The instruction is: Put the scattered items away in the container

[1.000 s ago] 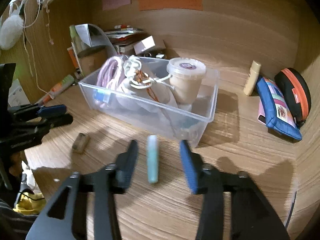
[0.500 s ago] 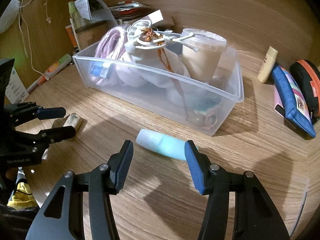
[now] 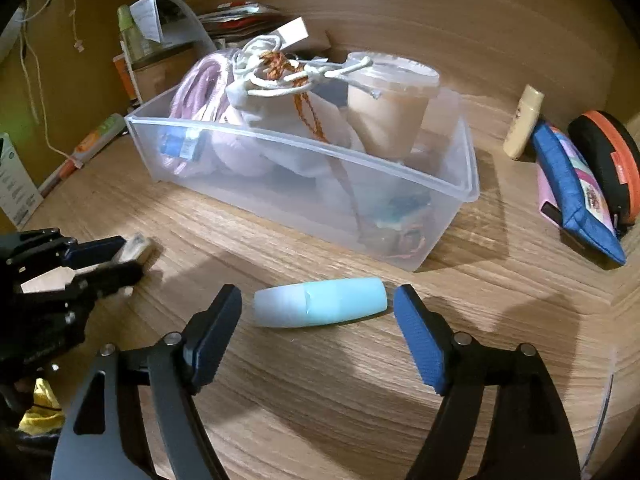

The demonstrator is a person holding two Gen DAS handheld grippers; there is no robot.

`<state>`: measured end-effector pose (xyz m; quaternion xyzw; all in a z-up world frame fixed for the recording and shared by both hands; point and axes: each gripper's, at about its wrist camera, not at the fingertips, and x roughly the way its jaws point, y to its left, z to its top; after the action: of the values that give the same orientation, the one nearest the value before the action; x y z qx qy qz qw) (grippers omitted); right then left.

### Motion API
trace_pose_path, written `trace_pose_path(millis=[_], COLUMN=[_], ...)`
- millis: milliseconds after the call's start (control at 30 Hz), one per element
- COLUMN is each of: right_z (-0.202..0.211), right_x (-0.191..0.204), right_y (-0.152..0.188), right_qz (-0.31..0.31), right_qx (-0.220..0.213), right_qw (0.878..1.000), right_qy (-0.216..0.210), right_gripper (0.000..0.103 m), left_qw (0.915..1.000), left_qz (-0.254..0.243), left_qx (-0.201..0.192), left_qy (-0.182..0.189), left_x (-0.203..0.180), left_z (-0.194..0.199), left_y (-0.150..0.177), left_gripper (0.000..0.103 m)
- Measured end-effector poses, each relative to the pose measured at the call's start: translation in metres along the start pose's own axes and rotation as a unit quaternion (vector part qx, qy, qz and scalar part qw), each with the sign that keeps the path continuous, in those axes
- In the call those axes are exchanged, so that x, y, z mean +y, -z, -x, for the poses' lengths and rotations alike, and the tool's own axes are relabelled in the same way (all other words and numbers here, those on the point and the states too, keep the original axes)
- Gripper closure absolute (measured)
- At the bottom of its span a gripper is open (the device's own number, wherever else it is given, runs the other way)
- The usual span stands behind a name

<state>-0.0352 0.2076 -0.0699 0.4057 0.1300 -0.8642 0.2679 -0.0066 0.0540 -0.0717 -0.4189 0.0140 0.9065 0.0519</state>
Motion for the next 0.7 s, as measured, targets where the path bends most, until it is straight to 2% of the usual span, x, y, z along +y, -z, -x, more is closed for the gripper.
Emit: trace_pose_path(millis=[167,300,400,700], right_z=[-0.009,-0.016,-0.016,0.008], right_x=[0.001,0.001,0.001,0.002], right_y=[-0.001,-0.001,0.000,0.001], right_qz=[0.011,0.012,0.017,0.005], right_qx=[0.016,0.032,0.028,-0.013], right_qw=[1.000,0.999,0.999,0.999], right_qy=[-0.002,-0.020,-0.021,-0.034], right_gripper=[0.027,0.027,0.032,0.032], left_qw=[1.0000,0.9997,0.9994,0.9985], left_qz=[0.004,0.018,0.026,0.022], left_qx=[-0.006,-0.015,-0.021,-0.050], left_qy=[0.004,0.009,0.007,0.004], left_x=[0.003,0.008,0.011,0.010], left_z=[0.004,0.008,0.009,0.022], left_y=[-0.001,-0.005,-0.010,-0.025], left_gripper=[0.080,0.080,0.080,0.080])
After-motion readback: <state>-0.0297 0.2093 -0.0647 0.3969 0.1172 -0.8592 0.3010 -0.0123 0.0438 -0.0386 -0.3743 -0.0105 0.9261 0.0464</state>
